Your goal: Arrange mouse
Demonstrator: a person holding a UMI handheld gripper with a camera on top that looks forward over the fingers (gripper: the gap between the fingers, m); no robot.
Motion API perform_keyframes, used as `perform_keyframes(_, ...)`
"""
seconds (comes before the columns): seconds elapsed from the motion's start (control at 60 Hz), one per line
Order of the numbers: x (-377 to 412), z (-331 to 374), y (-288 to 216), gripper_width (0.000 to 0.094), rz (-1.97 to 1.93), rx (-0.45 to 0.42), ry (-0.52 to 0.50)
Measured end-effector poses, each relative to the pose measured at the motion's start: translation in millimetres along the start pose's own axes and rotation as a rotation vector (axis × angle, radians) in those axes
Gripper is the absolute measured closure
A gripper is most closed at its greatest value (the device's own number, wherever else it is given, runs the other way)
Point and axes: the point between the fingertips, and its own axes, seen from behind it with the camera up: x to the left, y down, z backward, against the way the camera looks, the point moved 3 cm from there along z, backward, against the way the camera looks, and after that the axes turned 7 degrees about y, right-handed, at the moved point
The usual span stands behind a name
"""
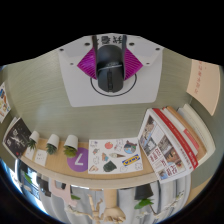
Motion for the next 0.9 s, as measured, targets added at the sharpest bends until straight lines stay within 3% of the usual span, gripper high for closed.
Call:
perform_keyframes(0.2,0.5,-2.6,2.5,0.0458,0.006,-0.016,0.067)
perform_keyframes(0.3,-8.4,8.7,-4.0,0.0061,0.015,-0.008,0.108)
perform_keyframes(0.35,-10.0,23.5,-16.5,0.0098,0.023,-0.046,0.105)
perform_keyframes(0.617,3.6,162.5,-70.7,0.0075,-0.002,-0.220,-0.001)
perform_keyframes(0.9,11.6,279.7,-40.5,0.0075,0.034,-0.323,-0.062)
